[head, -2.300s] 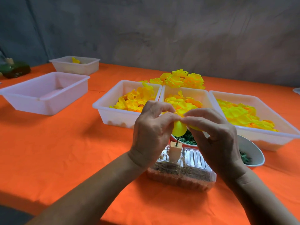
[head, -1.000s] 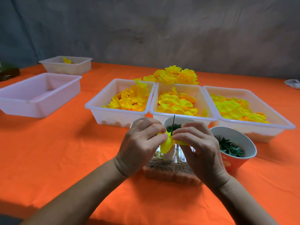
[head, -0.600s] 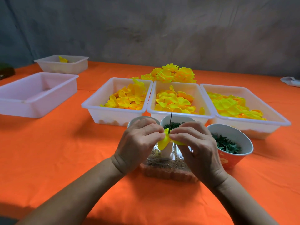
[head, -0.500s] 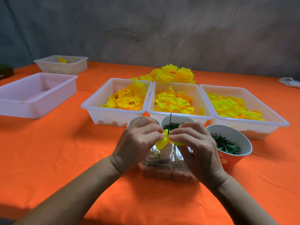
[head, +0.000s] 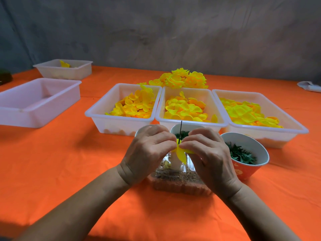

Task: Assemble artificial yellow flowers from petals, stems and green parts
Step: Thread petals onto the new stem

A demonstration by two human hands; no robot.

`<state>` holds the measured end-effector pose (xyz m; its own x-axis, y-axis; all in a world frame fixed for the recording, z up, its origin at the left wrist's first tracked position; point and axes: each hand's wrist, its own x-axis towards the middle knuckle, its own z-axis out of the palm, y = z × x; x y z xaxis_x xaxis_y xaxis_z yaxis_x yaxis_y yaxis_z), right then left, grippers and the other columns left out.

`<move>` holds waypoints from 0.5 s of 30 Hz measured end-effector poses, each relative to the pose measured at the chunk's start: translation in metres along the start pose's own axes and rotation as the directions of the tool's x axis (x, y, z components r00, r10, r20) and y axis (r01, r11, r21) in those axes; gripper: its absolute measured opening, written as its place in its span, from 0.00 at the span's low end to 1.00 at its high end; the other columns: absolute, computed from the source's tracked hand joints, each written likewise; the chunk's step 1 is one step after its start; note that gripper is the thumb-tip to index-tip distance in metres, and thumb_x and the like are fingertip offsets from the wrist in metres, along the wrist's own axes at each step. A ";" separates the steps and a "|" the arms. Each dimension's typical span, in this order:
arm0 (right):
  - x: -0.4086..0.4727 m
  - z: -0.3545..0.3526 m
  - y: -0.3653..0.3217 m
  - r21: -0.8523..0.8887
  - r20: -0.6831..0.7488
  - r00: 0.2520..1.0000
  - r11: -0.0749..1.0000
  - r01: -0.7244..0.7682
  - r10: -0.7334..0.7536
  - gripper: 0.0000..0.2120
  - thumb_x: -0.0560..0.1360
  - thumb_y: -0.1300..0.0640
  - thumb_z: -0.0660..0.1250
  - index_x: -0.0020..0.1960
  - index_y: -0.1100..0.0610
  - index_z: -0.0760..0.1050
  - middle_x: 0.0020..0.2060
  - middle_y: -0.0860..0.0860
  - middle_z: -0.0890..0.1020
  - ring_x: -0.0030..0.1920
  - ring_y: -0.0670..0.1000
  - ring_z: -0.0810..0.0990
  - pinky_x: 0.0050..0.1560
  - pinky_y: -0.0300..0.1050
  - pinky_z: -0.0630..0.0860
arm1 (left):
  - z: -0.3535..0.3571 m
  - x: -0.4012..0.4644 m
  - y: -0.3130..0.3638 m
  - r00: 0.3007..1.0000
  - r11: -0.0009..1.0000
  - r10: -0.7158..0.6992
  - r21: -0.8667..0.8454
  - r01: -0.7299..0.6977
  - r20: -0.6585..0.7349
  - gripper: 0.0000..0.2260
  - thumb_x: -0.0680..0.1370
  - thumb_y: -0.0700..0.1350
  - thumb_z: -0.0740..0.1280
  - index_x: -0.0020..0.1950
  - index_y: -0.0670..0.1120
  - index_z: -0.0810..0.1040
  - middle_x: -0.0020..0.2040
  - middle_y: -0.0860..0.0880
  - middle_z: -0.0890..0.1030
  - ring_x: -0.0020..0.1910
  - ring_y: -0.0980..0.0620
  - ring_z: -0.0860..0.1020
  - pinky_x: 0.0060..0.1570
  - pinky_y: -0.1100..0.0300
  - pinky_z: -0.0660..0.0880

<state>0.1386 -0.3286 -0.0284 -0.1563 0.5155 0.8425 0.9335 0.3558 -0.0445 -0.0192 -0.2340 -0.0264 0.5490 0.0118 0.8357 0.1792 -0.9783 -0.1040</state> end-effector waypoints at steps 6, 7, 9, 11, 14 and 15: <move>0.001 0.000 0.003 0.063 0.028 0.998 0.996 -0.055 0.054 0.03 0.71 0.63 0.70 0.40 0.60 0.83 0.39 0.51 0.84 0.44 0.56 0.80 0.42 0.52 0.76 | 0.003 -0.001 0.000 1.000 1.000 -0.001 -0.005 0.001 -0.010 0.05 0.75 0.35 0.68 0.40 0.38 0.82 0.42 0.44 0.83 0.42 0.43 0.79 0.44 0.51 0.76; 0.000 0.000 0.003 0.074 0.027 0.997 0.995 -0.068 0.067 0.03 0.71 0.62 0.70 0.41 0.60 0.83 0.39 0.51 0.83 0.44 0.56 0.80 0.42 0.52 0.76 | 0.003 -0.003 -0.001 1.000 1.000 -0.008 0.003 0.008 -0.013 0.04 0.75 0.36 0.68 0.43 0.38 0.82 0.44 0.44 0.83 0.43 0.43 0.79 0.46 0.52 0.76; -0.004 0.003 0.002 0.094 0.014 0.994 0.990 -0.106 0.106 0.03 0.70 0.61 0.71 0.43 0.60 0.83 0.39 0.51 0.83 0.43 0.56 0.79 0.42 0.50 0.77 | 0.003 -0.009 0.001 0.999 0.999 -0.044 0.022 0.045 -0.030 0.06 0.73 0.36 0.70 0.49 0.40 0.81 0.47 0.44 0.82 0.47 0.45 0.78 0.50 0.54 0.73; -0.005 0.005 0.002 0.109 0.000 0.986 0.980 -0.164 0.165 0.04 0.69 0.61 0.72 0.43 0.60 0.83 0.39 0.52 0.83 0.43 0.55 0.79 0.41 0.50 0.78 | 0.005 -0.012 0.002 0.995 0.997 -0.078 0.018 0.079 -0.062 0.13 0.71 0.40 0.73 0.54 0.43 0.77 0.48 0.45 0.82 0.50 0.47 0.77 0.53 0.55 0.71; -0.006 0.006 0.001 0.108 0.000 0.981 0.976 -0.191 0.192 0.04 0.69 0.59 0.71 0.43 0.59 0.83 0.39 0.52 0.82 0.44 0.55 0.79 0.41 0.50 0.78 | 0.008 -0.012 0.008 0.990 0.994 -0.103 0.023 0.105 -0.101 0.13 0.71 0.45 0.74 0.52 0.44 0.77 0.48 0.46 0.82 0.48 0.46 0.77 0.52 0.52 0.73; -0.005 0.006 0.001 0.108 -0.003 0.983 0.977 -0.182 0.184 0.05 0.70 0.58 0.70 0.43 0.59 0.83 0.39 0.52 0.82 0.43 0.55 0.79 0.41 0.50 0.78 | 0.009 -0.012 0.009 0.989 0.994 -0.104 0.034 0.108 -0.104 0.12 0.71 0.46 0.74 0.50 0.42 0.79 0.47 0.46 0.82 0.47 0.45 0.78 0.50 0.51 0.74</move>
<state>0.1381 -0.3266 -0.0362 0.0186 0.5698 0.8216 0.9061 0.3378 -0.2548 -0.0173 -0.2415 -0.0421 0.4398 0.0922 0.8934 0.2650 -0.9637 -0.0310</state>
